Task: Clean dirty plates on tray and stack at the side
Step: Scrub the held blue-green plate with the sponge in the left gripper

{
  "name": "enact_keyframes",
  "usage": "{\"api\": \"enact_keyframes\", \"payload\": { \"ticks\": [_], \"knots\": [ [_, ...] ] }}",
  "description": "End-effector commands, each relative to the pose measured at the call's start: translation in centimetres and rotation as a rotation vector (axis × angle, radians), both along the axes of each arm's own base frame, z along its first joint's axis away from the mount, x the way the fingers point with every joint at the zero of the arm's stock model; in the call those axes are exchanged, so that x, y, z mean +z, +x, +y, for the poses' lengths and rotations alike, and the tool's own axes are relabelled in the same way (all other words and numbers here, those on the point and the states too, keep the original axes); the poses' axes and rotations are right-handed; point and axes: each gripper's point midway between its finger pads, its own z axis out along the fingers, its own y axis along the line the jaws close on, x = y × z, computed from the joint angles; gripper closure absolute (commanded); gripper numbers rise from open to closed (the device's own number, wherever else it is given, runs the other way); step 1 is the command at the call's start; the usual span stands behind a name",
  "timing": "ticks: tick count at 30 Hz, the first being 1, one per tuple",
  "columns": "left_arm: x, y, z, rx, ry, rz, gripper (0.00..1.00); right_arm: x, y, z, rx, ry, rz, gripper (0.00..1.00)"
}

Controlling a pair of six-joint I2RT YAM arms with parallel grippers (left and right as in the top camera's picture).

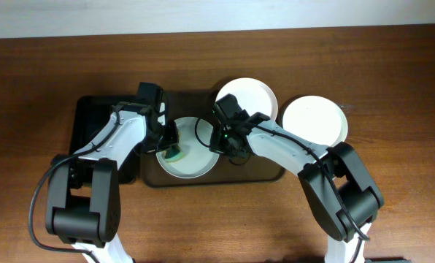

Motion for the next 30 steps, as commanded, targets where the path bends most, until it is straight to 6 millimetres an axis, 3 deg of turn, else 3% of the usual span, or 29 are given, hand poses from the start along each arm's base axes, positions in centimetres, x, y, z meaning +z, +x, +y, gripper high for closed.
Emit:
{"api": "enact_keyframes", "payload": {
  "ticks": [1, 5, 11, 13, 16, 17, 18, 22, 27, 30],
  "knots": [
    [0.6, -1.7, -3.9, -0.174, -0.170, 0.022, 0.99, 0.0, 0.6, 0.0, -0.010, -0.006, -0.010, 0.95],
    [0.8, -0.6, -4.5, -0.193, -0.173, -0.032, 0.99, -0.1, 0.5, -0.1, -0.010, -0.008, -0.007, 0.95],
    [0.2, 3.3, 1.8, -0.038, 0.204, -0.174, 0.99, -0.1, 0.5, -0.1, -0.010, -0.008, -0.008, 0.95],
    [0.4, 3.9, 2.5, -0.023, 0.249, -0.198, 0.99, -0.1, 0.5, -0.1, -0.010, -0.008, -0.008, 0.95],
    [0.2, 3.5, 2.5, -0.018, 0.250, -0.181, 0.99, -0.1, 0.5, -0.1, -0.010, -0.008, -0.008, 0.95],
    [0.1, 2.9, 2.0, -0.032, 0.214, -0.153, 0.99, -0.1, 0.5, -0.1, -0.010, -0.008, -0.008, 0.95],
    [-0.1, 1.5, 0.2, -0.101, 0.113, -0.101, 0.99, 0.0, 0.4, 0.0, 0.000, -0.003, -0.006, 0.95],
    [-0.4, -0.8, -0.3, -0.138, 0.076, -0.010, 0.99, 0.0, 0.3, 0.2, 0.009, 0.008, 0.000, 0.96],
    [-0.4, -1.0, -0.6, -0.140, 0.057, -0.001, 0.99, -0.8, 0.1, 0.1, 0.007, -0.002, 0.016, 0.95],
    [-0.3, -0.8, -0.8, -0.141, 0.047, -0.007, 0.99, -1.8, 0.3, 0.3, 0.009, 0.000, 0.019, 0.77]
  ]
}}
